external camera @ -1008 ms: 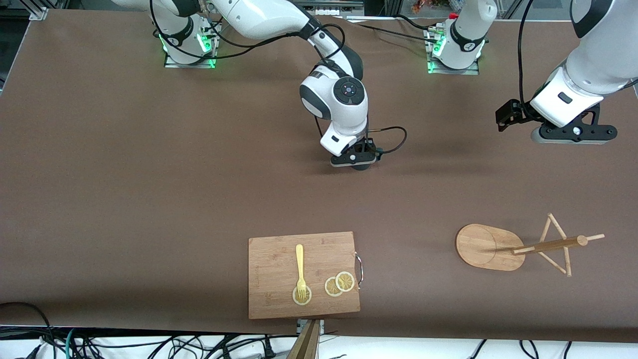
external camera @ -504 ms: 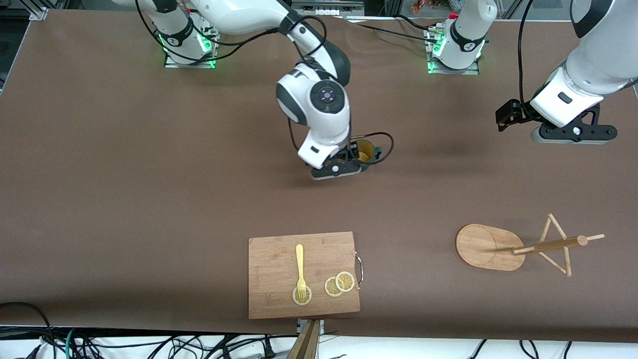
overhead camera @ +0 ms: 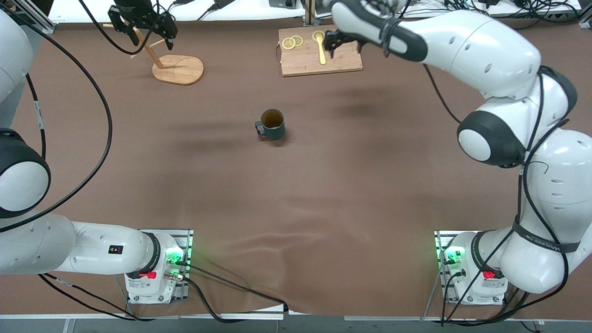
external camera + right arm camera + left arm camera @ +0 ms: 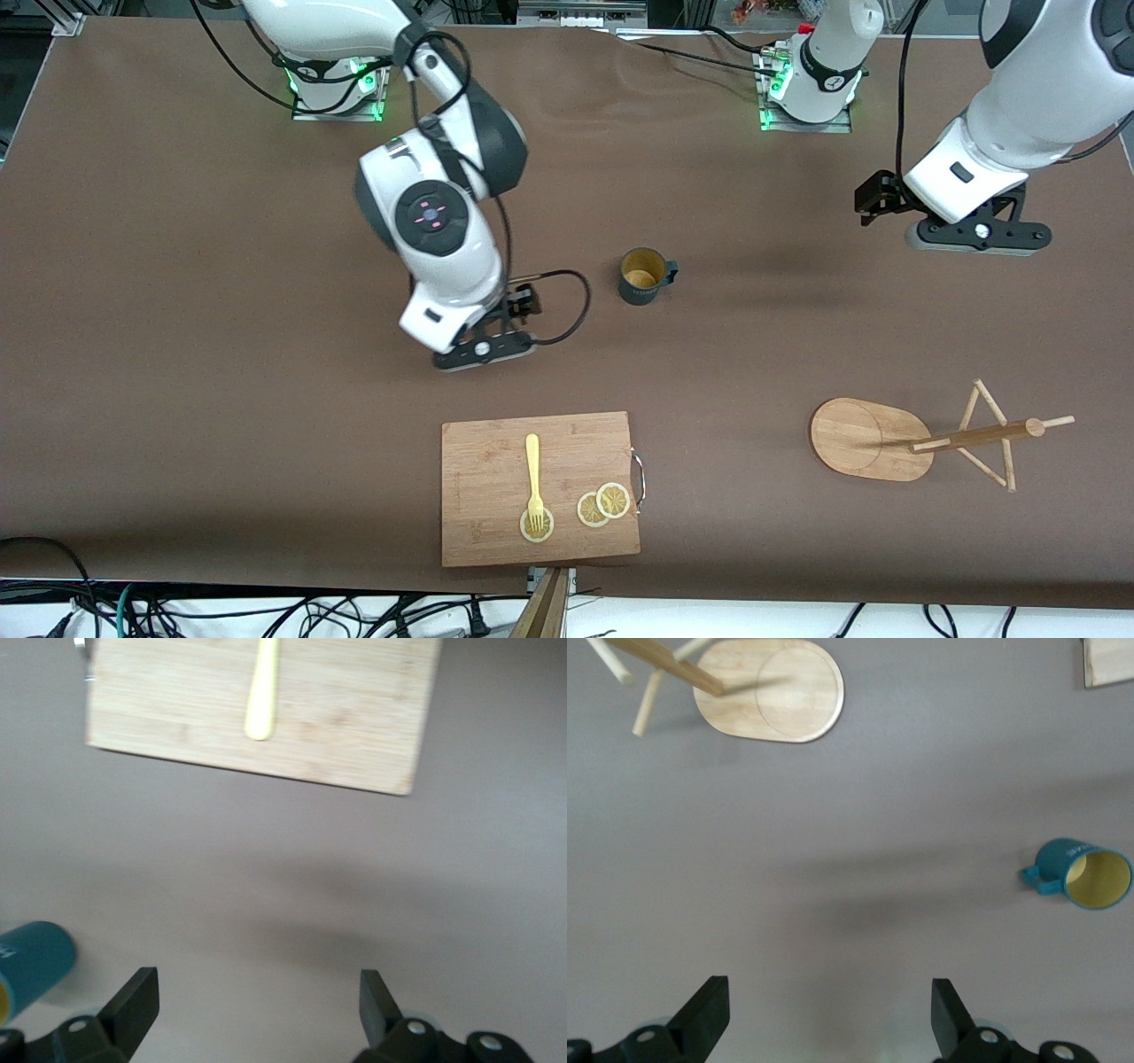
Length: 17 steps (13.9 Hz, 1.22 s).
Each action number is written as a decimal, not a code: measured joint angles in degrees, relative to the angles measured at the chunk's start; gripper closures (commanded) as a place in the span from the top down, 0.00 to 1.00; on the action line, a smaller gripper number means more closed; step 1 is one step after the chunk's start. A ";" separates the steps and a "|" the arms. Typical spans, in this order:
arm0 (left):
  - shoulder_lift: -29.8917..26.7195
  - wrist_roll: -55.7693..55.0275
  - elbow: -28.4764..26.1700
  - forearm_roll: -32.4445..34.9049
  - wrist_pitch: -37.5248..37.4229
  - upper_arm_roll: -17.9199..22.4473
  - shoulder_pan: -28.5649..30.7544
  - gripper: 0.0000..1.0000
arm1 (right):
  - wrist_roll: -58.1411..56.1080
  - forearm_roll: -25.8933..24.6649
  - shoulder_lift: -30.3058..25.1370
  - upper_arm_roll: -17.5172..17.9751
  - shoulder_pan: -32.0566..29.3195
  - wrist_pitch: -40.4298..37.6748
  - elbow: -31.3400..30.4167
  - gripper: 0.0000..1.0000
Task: Pass cup and hang on rack
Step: 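Release the mug and withdraw the right gripper while the left gripper approaches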
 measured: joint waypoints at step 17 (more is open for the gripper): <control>1.24 4.51 0.26 -6.02 -2.79 -1.61 0.19 1.00 | -14.43 -0.43 -14.15 -9.87 -14.57 -17.18 -4.47 1.00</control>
